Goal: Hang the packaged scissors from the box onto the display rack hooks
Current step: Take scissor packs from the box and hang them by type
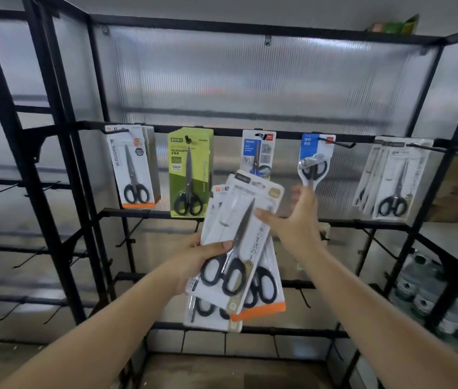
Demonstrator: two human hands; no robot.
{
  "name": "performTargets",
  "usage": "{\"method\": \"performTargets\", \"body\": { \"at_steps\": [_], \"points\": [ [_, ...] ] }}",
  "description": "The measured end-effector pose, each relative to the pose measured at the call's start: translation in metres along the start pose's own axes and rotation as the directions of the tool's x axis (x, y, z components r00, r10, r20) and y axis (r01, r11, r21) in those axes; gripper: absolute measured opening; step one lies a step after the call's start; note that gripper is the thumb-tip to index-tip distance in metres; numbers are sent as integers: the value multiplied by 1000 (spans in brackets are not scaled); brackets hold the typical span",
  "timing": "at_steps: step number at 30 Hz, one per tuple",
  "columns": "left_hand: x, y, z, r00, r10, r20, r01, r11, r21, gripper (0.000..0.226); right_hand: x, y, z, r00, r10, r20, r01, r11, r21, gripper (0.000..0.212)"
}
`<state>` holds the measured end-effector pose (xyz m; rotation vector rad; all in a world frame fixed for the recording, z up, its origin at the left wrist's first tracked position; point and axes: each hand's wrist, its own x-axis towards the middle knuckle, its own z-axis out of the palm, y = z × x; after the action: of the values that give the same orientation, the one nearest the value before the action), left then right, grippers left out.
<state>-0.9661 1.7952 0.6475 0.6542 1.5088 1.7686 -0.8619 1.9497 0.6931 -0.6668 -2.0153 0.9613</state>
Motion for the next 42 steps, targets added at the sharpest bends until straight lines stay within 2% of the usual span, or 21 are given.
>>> {"method": "performTargets", "body": {
  "at_steps": [2,3,4,6,9,15,20,23,30,35,38,42],
  "points": [
    [1,-4,1,996,39,-74,-45,996,-75,50,-16,11,9,964,175,199,-213,958,190,68],
    [2,-5,2,994,46,-101,-56,993,-105,52,-23,15,14,937,176,303,-263,925,275,55],
    [2,-6,4,992,47,-116,-62,990,-126,56,-28,18,18,927,155,340,-271,906,325,41],
    [2,-8,5,992,42,-116,-61,984,-165,65,-31,20,23,946,146,288,-251,893,373,26],
    [2,-11,8,997,11,-74,-31,961,-275,76,-31,18,30,966,148,213,-224,889,398,19],
    [7,-14,10,997,-72,18,74,953,-294,73,-32,20,37,983,168,79,-185,838,514,20],
    [22,-23,13,997,-45,65,63,951,-304,54,-36,32,37,974,224,17,-198,817,541,20],
    [34,-31,11,1000,-13,7,14,962,-272,43,-33,43,25,973,222,-62,-164,856,491,22],
    [60,-55,2,998,-58,36,65,968,-244,41,-37,96,-26,883,378,-280,-244,877,414,18],
    [76,-57,17,992,-70,104,90,975,-204,48,-44,122,-63,800,410,-437,-282,901,330,25],
    [86,-51,37,981,-85,173,120,971,-205,45,-42,126,-86,759,389,-522,-249,915,318,21],
    [101,-40,68,970,-83,230,121,980,-159,38,-28,120,-123,748,276,-604,-126,952,278,49]
  ]
}}
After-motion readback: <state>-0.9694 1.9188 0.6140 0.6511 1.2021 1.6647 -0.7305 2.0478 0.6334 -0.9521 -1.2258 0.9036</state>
